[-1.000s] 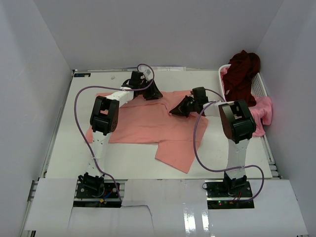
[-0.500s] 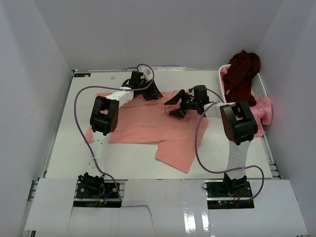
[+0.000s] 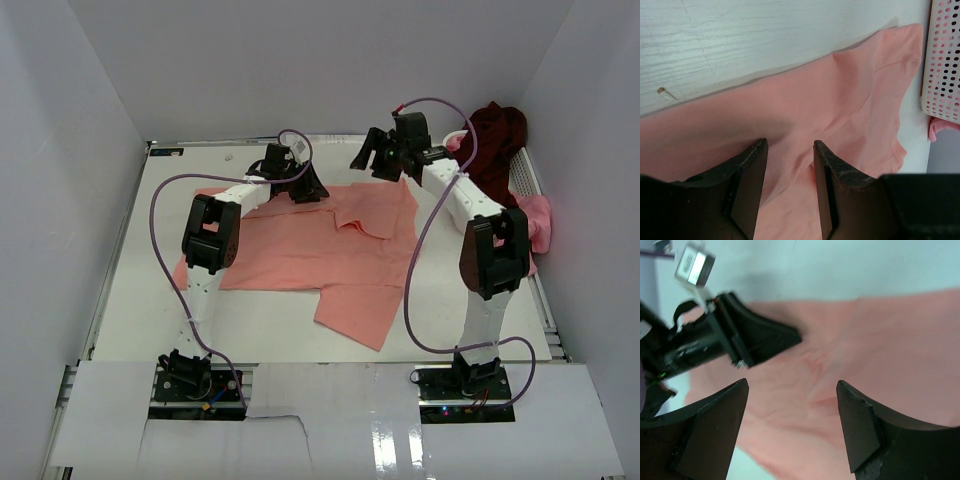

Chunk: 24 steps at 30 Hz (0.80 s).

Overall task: Fold and stack the t-shirts
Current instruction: Fold the flattened tshirt in 1/3 of the way

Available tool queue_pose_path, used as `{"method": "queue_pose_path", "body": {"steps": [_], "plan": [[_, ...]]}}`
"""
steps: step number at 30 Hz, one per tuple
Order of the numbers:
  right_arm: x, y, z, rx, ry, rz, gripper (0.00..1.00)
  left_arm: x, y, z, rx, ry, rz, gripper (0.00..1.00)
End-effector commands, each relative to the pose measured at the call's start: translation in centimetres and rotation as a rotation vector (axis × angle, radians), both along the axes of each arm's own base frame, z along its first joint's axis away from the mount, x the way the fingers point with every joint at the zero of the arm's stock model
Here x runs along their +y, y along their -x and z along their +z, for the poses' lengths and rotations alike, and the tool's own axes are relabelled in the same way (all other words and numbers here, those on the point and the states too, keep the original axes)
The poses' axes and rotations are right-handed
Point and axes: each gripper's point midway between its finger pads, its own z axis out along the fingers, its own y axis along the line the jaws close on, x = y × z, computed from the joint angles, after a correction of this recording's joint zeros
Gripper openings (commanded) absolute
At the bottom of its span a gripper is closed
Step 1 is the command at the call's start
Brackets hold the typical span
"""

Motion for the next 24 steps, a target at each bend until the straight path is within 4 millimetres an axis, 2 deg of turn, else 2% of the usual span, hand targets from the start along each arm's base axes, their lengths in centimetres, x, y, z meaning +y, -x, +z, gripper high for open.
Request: {"method": "queue_pose_path", "body": {"steps": [1, 3, 6, 7, 9, 10, 11, 24], "plan": [[-6.2, -2.6, -2.9, -0.045, 0.385, -0.074, 0.76, 0.7, 0.6, 2.0, -0.005, -0.04, 0.011, 0.54], [-8.0, -4.3, -3.7, -0.048, 0.459, -0.13, 0.74, 0.7, 0.7, 2.1, -0.004, -0.037, 0.008, 0.54], [-10.1, -5.5, -4.9, -0.027, 0.495, -0.171, 0.7, 0.7, 0.7, 2.1, -0.004, -0.039, 0.008, 0.54], [-10.5, -5.7, -5.9, -0.011, 0.505, -0.175, 0.57, 0.7, 0.7, 2.2, -0.009, -0.042, 0.006, 0.54], [-11.2, -6.1, -6.3, -0.002, 0.517, -0.188, 0.31, 0.9, 0.7, 2.1, -0.009, -0.046, 0.008, 0.54], [-11.6, -6.2, -6.6, 0.004, 0.519, -0.193, 0.15, 1.0, 0.7, 2.2, -0.01, -0.047, 0.009, 0.54], [-11.7, -6.2, -7.4, 0.022, 0.52, -0.185, 0.09, 1.0, 0.6, 2.2, -0.009, -0.047, 0.011, 0.54], [-11.8, -5.4, -9.3, 0.06, 0.504, -0.157, 0.08, 1.0, 0.7, 2.2, -0.005, -0.043, 0.013, 0.54]]}}
